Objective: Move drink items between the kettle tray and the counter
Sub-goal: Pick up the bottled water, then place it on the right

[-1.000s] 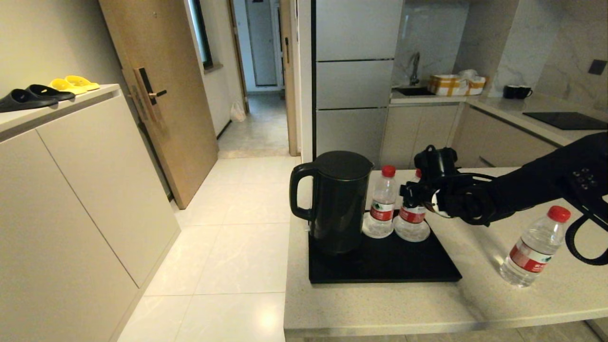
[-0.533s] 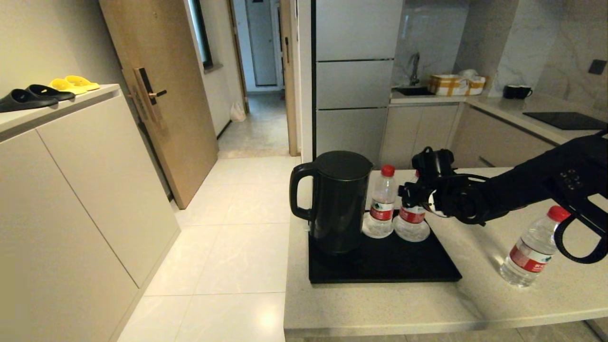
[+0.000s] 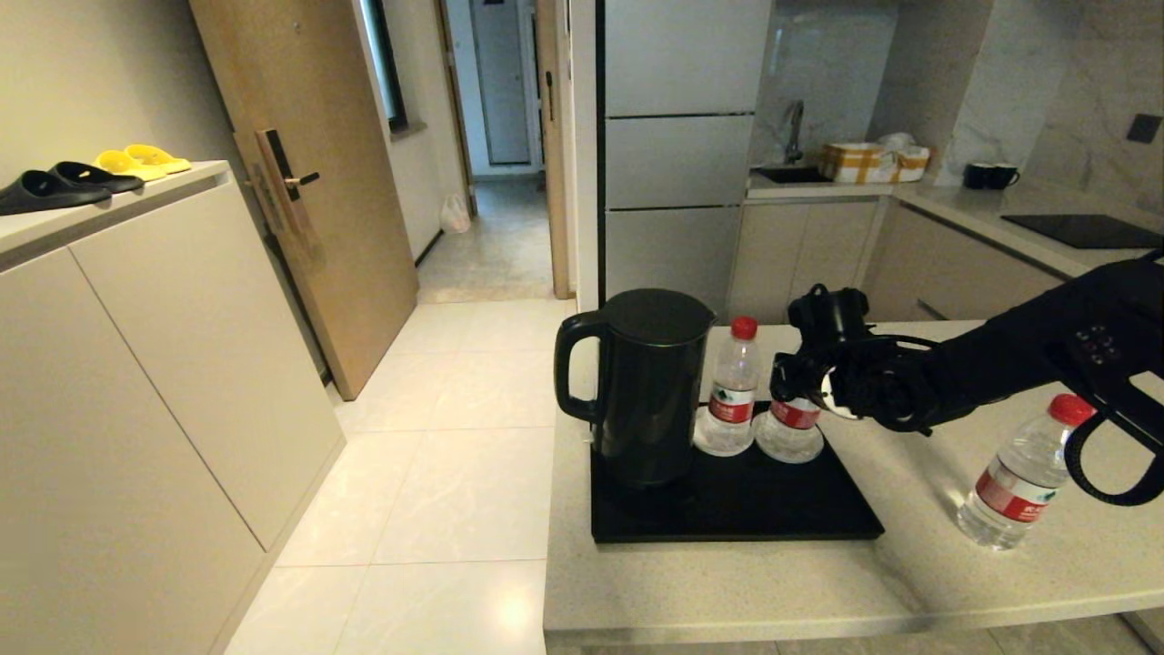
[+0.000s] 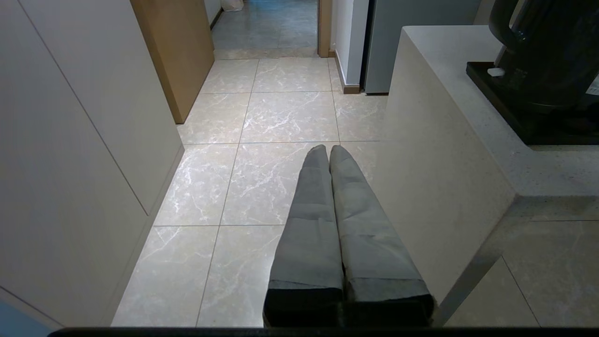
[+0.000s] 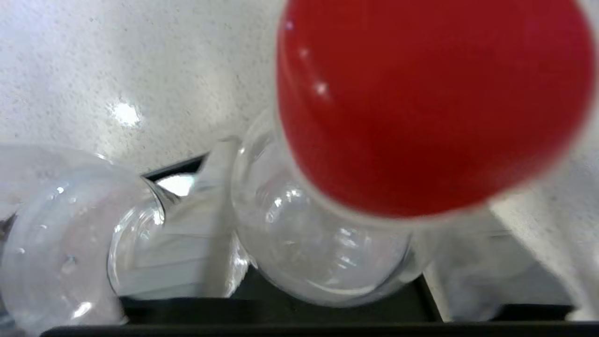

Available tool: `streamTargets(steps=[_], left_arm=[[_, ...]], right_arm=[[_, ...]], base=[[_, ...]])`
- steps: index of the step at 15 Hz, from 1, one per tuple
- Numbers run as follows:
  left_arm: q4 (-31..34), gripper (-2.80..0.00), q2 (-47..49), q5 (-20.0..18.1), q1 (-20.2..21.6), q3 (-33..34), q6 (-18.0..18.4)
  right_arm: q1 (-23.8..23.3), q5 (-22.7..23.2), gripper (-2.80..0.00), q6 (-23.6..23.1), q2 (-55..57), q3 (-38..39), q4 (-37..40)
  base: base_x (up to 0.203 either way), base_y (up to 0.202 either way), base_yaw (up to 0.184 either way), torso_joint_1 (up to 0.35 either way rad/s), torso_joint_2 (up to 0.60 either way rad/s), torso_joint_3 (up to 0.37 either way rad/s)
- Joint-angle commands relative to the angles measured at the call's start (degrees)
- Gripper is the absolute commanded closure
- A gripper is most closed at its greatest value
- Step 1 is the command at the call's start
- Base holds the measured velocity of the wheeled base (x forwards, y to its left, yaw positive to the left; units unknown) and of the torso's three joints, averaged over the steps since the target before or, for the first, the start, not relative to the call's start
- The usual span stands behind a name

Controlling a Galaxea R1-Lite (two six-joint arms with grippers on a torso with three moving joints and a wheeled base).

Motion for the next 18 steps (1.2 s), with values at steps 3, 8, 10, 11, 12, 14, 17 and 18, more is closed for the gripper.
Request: streamTargets(steps=[3,8,10,11,12,14,17,18], left_arm=[[0.03,0.00,0.07,0.09,0.04,0.01,0.00],[0.03,0.00,0.07,0.09,0.04,0.01,0.00],[0.03,0.00,0.07,0.09,0.04,0.01,0.00],[0.03,0.00,0.07,0.08,-0.04,0.01,0.00],[0.03,0.00,0.07,0.01,0.04,0.01,0.00],[0.03,0.00,0.07,0.05,0.00,0.01,0.00],[0.03,0.00,0.07,0.08,-0.04,0.01,0.00],[0.03,0.00,0.07,0.07,-0.04,0.01,0.00]], right_arm=[[0.03,0.20,0.00,-0.01,-3.46,1.35,0.06],[-0.03,0.20,0.00,-0.02,-9.69,1.46,3.84],[-1.25,0.16,0.00,-0.31,-16.41,0.57,8.21],[-2.46,0.14,0.00,-1.03,-20.01,0.32,10.28],[-4.67,0.11,0.00,-2.27,-23.54,0.18,12.21],[-12.38,-0.11,0.00,-5.56,-27.51,-0.08,14.51],[-25.97,0.25,0.00,-9.46,-30.61,-0.26,15.95],[-30.58,1.30,0.00,-10.39,-31.62,-0.30,16.48]], base=[[0.000,0.000,0.000,0.000,0.00,0.000],[0.000,0.000,0.000,0.000,0.00,0.000],[0.000,0.000,0.000,0.000,0.00,0.000],[0.000,0.000,0.000,0.000,0.00,0.000],[0.000,0.000,0.000,0.000,0.00,0.000],[0.000,0.000,0.000,0.000,0.00,0.000],[0.000,0.000,0.000,0.000,0.00,0.000],[0.000,0.000,0.000,0.000,0.00,0.000]])
